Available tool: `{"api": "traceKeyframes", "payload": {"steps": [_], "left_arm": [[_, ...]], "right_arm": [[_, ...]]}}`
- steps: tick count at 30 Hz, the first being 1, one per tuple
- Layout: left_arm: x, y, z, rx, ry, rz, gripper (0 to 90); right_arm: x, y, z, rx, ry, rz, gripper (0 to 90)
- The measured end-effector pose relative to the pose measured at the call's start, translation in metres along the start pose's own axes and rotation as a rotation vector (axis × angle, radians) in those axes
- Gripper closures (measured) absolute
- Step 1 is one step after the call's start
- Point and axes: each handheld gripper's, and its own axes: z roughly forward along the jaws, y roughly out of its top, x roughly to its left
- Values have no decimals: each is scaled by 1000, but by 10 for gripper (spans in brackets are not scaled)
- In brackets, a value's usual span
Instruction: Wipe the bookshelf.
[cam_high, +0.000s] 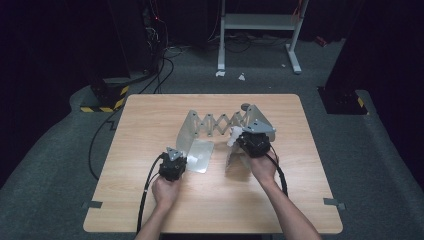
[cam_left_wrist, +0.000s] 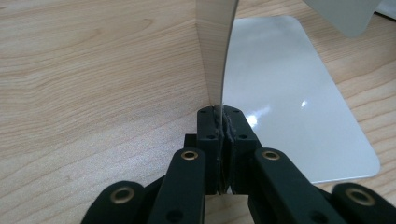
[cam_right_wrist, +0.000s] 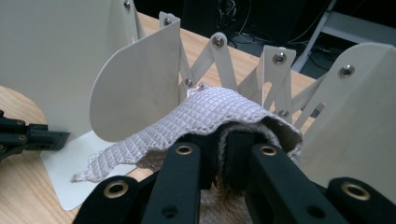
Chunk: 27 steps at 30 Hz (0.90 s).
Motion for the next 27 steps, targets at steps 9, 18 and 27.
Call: {"api": "traceKeyframes", "payload": {"steps": [9, 18, 27], "left_arm": [[0, 0, 0, 0, -1, 0, 858], [0, 0, 0, 0, -1, -1, 858], [0, 0, 0, -1, 0, -2, 858]], "right_arm": [[5, -13, 17, 49, -21, -11, 858], [7, -32, 33, 90, -21, -10, 858], [6, -47, 45, 137, -6, 6, 859]]}}
